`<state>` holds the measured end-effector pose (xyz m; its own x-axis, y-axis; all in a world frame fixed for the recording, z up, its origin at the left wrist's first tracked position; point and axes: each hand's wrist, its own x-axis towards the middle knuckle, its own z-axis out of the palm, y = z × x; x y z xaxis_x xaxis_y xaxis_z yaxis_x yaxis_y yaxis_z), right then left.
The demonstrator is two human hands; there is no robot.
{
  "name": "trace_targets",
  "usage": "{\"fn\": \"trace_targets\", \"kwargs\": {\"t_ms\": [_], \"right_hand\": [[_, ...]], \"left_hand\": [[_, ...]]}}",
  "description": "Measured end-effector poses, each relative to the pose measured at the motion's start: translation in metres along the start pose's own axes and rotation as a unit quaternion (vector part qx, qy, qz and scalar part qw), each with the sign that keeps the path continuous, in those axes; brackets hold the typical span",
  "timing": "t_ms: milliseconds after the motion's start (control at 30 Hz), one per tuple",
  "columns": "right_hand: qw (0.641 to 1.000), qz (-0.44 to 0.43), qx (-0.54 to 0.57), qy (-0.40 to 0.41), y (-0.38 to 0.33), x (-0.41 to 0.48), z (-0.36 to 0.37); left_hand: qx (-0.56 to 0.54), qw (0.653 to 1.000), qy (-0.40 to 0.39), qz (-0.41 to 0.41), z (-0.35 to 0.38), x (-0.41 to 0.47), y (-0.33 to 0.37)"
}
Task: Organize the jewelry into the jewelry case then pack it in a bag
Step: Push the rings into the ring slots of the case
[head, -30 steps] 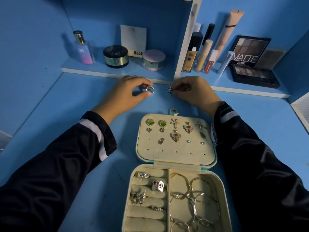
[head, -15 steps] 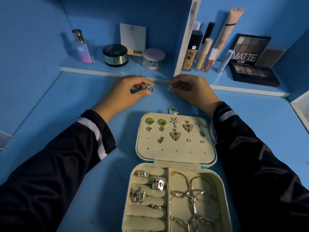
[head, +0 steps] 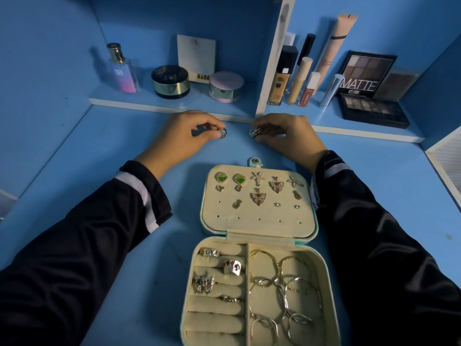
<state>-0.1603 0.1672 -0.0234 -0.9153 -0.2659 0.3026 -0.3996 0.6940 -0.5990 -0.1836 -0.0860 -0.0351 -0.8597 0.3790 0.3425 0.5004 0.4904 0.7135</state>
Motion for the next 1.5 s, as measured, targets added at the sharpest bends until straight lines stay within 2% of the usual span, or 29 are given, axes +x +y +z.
{"fn": "trace_targets", "kwargs": {"t_ms": [300, 433, 700, 1233, 1500], "right_hand": [[1.000, 0.012, -0.012, 0.026, -0.005, -0.004, 0.003], [0.999, 0.017, -0.007, 0.044, -0.007, -0.009, 0.004], [0.995, 0.048, 0.032, 0.080, -0.007, -0.024, 0.002], [0.966, 0.089, 0.187, 0.153, -0.059, -0.085, -0.018], [0.957, 0.094, 0.228, 0.153, -0.089, -0.127, -0.014]], "left_hand": [[0.008, 0.999, 0.025, 0.018, -0.001, -0.009, 0.009], [-0.055, 0.998, 0.031, -0.028, -0.001, -0.015, 0.013], [-0.088, 0.993, 0.023, -0.069, 0.002, -0.026, 0.022], [-0.170, 0.979, 0.092, -0.069, -0.009, -0.088, 0.061], [-0.188, 0.975, 0.074, -0.087, -0.016, -0.140, 0.086]]}}
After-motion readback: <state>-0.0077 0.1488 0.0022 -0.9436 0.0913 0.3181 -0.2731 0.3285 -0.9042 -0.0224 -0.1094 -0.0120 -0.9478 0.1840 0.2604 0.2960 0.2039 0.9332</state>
